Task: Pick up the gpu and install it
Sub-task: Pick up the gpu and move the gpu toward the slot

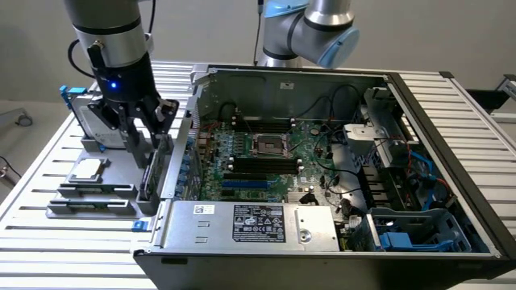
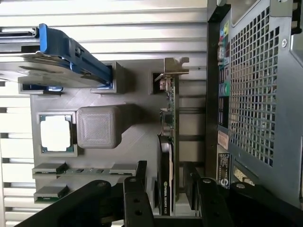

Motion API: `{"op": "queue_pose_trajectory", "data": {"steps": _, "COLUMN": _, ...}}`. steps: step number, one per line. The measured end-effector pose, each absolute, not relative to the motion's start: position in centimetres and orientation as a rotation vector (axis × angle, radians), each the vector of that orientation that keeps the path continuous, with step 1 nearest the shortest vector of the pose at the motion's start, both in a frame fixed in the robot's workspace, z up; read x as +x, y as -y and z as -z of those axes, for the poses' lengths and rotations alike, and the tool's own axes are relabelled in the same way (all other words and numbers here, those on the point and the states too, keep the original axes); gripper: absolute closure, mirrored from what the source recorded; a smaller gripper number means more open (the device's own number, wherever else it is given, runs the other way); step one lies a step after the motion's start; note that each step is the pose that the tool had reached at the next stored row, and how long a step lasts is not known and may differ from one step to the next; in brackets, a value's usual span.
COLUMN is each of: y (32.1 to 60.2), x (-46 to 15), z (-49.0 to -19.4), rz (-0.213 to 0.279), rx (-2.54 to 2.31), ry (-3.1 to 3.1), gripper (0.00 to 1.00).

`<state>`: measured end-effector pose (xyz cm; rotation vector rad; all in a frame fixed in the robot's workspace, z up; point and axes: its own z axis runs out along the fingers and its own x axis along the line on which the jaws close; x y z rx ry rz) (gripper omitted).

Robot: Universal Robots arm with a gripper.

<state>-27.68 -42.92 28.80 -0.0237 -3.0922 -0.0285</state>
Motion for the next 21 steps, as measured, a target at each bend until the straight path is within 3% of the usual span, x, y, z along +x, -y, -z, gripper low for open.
{"op": "queue_pose_trajectory", "data": {"steps": 21, "y": 42.99, "x": -28.03, "z": -29.61, "rz": 0.033, "rx": -0.024, "ry": 3.092, "gripper": 0.56}}
